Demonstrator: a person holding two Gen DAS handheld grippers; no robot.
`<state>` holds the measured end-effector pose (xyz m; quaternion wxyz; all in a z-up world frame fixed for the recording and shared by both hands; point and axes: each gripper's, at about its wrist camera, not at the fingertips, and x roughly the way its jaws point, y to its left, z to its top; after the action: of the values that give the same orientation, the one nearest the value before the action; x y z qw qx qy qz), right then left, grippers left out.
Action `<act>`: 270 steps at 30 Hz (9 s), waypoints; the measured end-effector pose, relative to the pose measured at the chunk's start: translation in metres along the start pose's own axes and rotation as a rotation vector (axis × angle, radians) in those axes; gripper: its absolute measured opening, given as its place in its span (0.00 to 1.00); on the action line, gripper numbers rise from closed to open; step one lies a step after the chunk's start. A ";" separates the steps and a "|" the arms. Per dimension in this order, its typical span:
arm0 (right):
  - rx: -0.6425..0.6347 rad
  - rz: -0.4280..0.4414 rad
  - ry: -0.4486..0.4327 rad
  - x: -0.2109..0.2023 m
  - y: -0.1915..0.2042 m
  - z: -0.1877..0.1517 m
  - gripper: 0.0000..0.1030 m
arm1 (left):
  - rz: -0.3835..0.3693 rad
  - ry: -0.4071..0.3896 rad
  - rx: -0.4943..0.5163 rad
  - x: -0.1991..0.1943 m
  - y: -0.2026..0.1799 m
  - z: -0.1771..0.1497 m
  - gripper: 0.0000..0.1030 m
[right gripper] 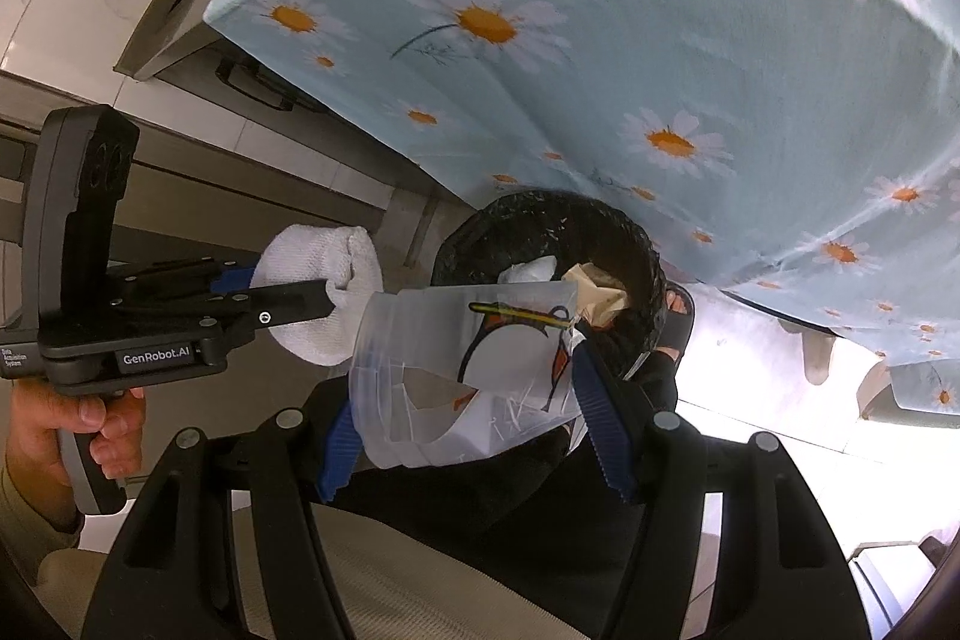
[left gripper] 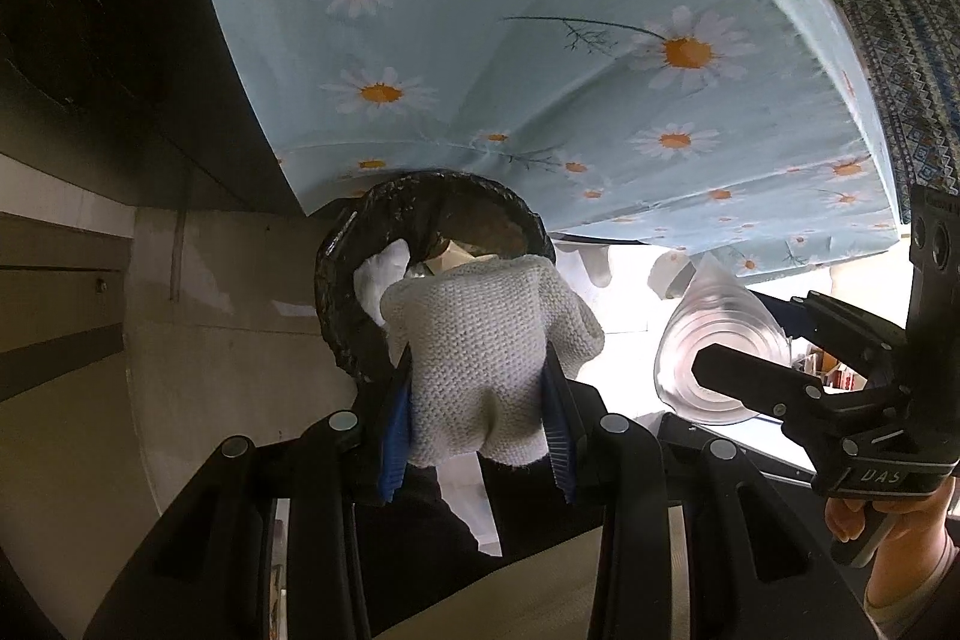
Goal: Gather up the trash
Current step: 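Open both tools to drop the cloth and cup into the bin, then raise both tools back toward the foil-wrapped item on the counter, then close the right tool on the foil-wrapped cylinder, then grasp the red-and-white crumpled wrapper with the left tool while the right tool holds the foil cylinder, then lower the wrapper and foil cylinder over the black bin with both tools, then open both tools to drop the wrapper and foil cylinder into the bin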
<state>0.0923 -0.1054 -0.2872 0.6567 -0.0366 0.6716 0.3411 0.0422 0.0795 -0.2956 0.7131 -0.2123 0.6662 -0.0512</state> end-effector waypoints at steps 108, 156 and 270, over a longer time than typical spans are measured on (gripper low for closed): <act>-1.118 -0.292 -0.046 -0.121 -0.082 0.348 0.83 | 0.129 -0.378 -0.170 -0.142 -0.129 0.212 0.67; -0.638 0.081 -0.298 -0.232 -0.162 0.228 0.58 | 0.166 -0.344 -0.074 -0.082 -0.172 0.355 0.72; 0.072 0.168 -0.181 -0.057 -0.021 0.020 0.75 | 0.018 -0.062 0.104 -0.047 -0.032 0.024 0.68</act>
<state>0.1271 -0.1341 -0.2421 0.6846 0.0743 0.6222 0.3722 0.0669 0.0725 -0.2392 0.7438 -0.1704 0.6422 -0.0725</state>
